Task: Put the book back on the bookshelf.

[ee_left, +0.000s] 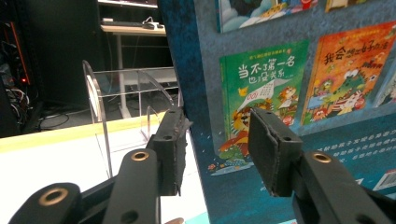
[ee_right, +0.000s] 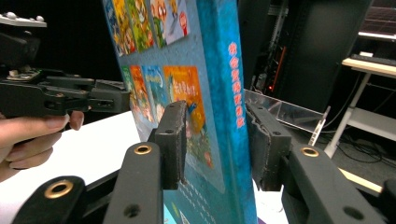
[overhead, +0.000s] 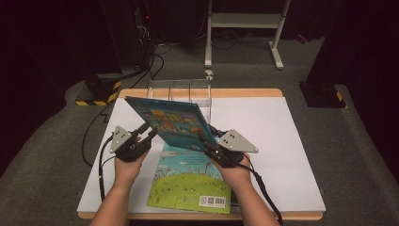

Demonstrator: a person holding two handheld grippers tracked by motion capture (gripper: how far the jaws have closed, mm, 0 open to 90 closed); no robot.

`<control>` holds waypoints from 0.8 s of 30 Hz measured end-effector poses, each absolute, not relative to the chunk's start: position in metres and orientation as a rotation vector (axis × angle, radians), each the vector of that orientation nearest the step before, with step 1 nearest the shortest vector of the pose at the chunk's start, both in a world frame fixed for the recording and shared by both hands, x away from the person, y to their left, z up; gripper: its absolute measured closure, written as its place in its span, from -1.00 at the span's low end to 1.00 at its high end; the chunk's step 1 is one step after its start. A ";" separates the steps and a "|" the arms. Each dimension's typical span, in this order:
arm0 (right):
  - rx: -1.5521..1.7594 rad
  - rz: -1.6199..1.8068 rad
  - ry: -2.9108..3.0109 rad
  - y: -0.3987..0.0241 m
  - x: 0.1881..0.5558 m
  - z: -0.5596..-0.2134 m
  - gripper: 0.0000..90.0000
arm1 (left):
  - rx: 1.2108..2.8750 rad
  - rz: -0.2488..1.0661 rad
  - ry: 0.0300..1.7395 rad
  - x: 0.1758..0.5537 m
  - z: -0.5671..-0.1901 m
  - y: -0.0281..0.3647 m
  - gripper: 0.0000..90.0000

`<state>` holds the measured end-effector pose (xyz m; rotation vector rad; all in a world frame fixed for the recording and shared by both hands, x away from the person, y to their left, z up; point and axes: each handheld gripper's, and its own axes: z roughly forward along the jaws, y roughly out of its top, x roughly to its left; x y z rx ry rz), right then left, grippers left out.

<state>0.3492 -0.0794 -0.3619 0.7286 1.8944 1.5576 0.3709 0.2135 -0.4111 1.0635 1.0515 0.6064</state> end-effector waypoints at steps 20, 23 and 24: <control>0.552 1.523 2.030 -0.058 0.339 -0.362 0.85 | 1.076 0.603 1.126 0.366 -0.405 0.220 -0.01; 0.576 1.548 2.028 -0.059 0.340 -0.361 0.85 | 1.084 0.599 1.117 0.358 -0.403 0.221 -0.04; 0.588 1.547 2.019 -0.058 0.339 -0.362 0.85 | 1.090 0.605 1.110 0.355 -0.402 0.220 -0.05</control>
